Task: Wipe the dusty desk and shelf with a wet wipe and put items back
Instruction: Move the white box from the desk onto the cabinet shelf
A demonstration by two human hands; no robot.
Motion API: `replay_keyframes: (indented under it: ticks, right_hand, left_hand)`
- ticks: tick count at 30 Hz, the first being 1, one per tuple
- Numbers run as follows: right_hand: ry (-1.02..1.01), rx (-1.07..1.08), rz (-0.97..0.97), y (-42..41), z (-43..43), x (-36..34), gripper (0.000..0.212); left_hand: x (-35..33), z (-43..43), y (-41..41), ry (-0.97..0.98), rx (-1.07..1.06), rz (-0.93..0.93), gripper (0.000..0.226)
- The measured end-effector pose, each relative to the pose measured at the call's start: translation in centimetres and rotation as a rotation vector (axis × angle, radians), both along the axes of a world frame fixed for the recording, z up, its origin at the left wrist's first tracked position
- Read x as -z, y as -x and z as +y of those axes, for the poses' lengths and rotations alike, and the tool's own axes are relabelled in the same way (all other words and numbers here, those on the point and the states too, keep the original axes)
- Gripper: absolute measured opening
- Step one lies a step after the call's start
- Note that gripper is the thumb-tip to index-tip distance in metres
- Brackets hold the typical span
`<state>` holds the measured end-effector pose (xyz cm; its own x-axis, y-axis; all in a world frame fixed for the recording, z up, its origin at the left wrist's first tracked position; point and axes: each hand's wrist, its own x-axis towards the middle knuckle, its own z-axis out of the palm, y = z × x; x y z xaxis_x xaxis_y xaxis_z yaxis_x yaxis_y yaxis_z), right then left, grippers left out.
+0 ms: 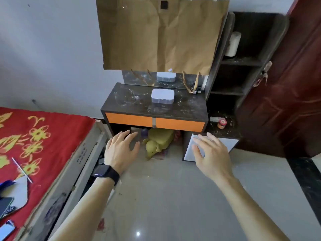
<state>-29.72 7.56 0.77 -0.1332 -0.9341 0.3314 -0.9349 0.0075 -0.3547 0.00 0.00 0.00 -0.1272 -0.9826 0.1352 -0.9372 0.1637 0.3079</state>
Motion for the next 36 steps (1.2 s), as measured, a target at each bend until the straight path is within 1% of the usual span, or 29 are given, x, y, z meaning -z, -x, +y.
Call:
replay_keyframes:
  ticks: [1,5,9,12,17,19,22,24,27,29,32,36]
  right_hand:
    - [-0.021,-0.003,-0.014,0.0,-0.9,0.5,0.048]
    - [-0.101,0.049,-0.023,0.7,-5.3,3.7,0.047]
    - [-0.133,0.059,-0.044,2.2,-11.2,7.2,0.044]
    - [-0.226,0.047,-0.081,3.4,-16.0,9.3,0.046]
    - [-0.343,0.029,-0.134,5.1,-23.2,11.2,0.049]
    - [-0.387,0.006,-0.131,5.5,-26.2,11.5,0.049]
    - [-0.406,-0.025,-0.105,6.2,-30.7,12.2,0.049]
    - [-0.422,-0.046,-0.110,6.6,-33.7,12.9,0.047]
    - [-0.473,-0.077,-0.095,7.2,-38.0,14.6,0.040]
    - [-0.541,-0.080,-0.090,7.3,-40.9,15.3,0.034]
    - [-0.630,-0.055,-0.078,7.1,-45.1,15.9,0.038]
    - [-0.800,0.011,-0.091,6.4,-50.0,16.5,0.048]
  left_hand:
    - [0.5,-1.2,-0.2,-0.022,-0.004,0.012,0.049]
    - [4.1,-6.3,-0.1,-0.083,-0.016,-0.048,0.046]
    - [6.5,-12.0,1.8,-0.137,0.023,-0.084,0.049]
    - [7.4,-16.4,3.8,-0.187,0.032,-0.072,0.050]
    - [8.3,-22.7,6.8,-0.280,-0.040,-0.014,0.057]
    - [8.7,-25.3,7.9,-0.335,-0.058,-0.005,0.054]
    - [9.3,-28.9,9.5,-0.419,-0.064,-0.007,0.040]
    - [10.2,-31.6,10.4,-0.488,-0.079,0.002,0.037]
    - [12.1,-36.0,11.7,-0.604,-0.131,0.116,0.041]
    - [13.2,-39.0,12.6,-0.651,-0.168,0.244,0.042]
    - [14.0,-43.9,14.1,-0.687,-0.221,0.426,0.047]
    - [15.2,-49.5,15.2,-0.742,-0.394,0.680,0.068]
